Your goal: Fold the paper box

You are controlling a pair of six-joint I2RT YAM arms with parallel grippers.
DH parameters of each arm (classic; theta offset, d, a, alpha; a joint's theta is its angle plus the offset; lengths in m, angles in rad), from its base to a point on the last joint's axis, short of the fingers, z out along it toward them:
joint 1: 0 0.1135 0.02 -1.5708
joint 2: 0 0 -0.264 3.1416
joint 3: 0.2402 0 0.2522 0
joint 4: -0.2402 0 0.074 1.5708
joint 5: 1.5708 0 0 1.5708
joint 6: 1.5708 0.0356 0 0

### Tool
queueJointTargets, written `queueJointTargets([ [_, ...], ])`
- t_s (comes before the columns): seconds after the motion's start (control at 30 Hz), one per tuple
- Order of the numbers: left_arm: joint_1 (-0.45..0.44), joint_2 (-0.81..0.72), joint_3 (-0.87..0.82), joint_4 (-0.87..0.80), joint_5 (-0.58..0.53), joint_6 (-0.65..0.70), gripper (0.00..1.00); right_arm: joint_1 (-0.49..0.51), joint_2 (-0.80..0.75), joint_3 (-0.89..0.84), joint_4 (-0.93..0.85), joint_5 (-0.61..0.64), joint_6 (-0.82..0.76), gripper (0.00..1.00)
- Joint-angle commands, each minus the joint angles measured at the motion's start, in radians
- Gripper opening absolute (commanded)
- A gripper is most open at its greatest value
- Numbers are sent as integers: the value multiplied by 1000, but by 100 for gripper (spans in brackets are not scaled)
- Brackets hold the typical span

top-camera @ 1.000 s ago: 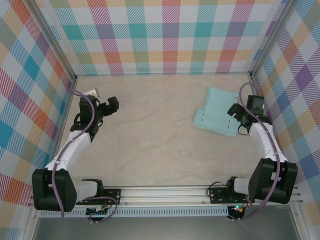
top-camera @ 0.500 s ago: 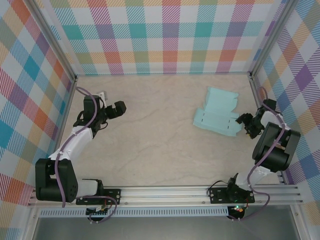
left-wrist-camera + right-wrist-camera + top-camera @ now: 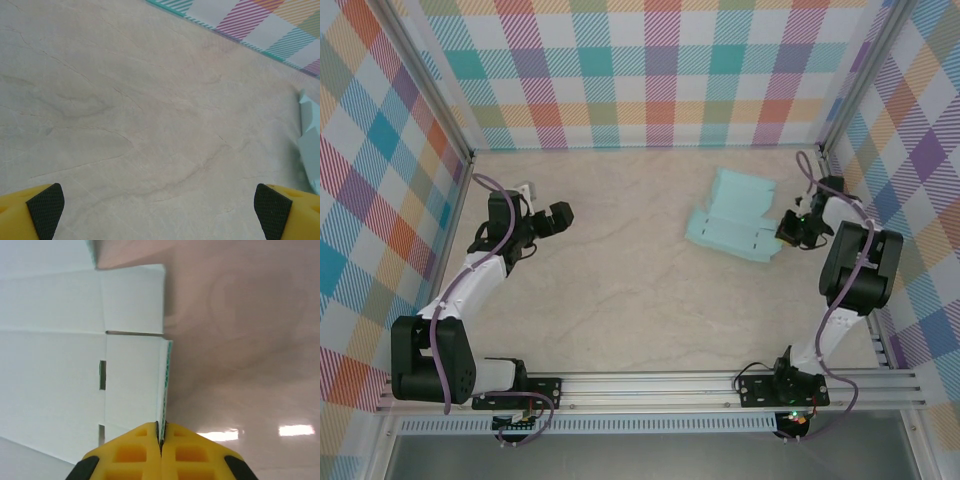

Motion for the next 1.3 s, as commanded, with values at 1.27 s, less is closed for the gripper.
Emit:
queueJointTargets([
  [1.27,-167,253,49,-116,608,102,70,533,-103,71,118,-189,-1306,2],
])
